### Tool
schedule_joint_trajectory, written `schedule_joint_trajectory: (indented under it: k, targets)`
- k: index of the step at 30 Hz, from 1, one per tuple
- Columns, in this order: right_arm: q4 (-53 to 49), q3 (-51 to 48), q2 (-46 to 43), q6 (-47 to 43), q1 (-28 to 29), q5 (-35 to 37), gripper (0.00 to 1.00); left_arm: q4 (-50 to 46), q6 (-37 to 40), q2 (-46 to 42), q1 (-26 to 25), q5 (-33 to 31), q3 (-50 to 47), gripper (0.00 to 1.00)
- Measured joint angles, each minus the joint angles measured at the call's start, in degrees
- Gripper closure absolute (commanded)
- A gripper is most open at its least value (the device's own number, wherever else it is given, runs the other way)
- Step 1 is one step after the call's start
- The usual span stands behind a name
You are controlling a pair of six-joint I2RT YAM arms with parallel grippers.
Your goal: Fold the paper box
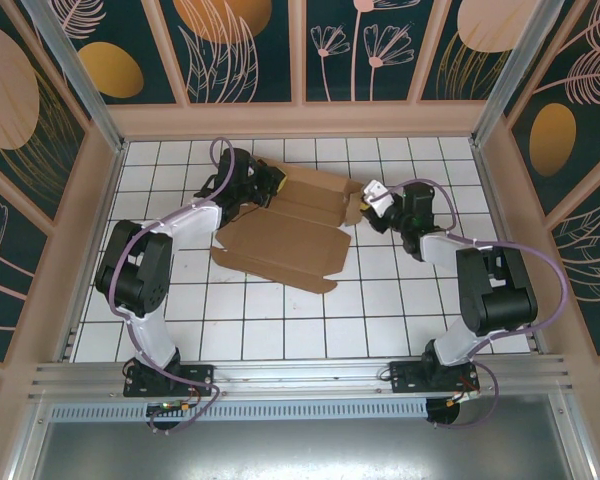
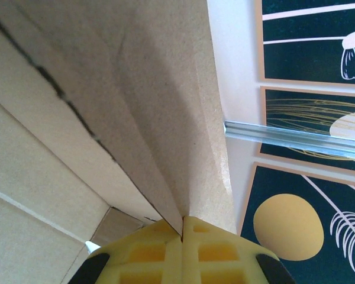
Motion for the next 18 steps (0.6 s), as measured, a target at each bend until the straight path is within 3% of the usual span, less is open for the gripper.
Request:
schedule_joint_trajectory:
  k: [10,18]
  targets:
    - [-1.9,0.2,-1.5,0.1,2.1,-5.2,0.74,0.0,0.0,0.3,0.0,0.7,0.0,1.0]
    - [-1.5,1.4,-0.9,0.6,5.3,-1.5,0.71,0.0,0.0,0.2,0.0,1.0,0.0,1.0]
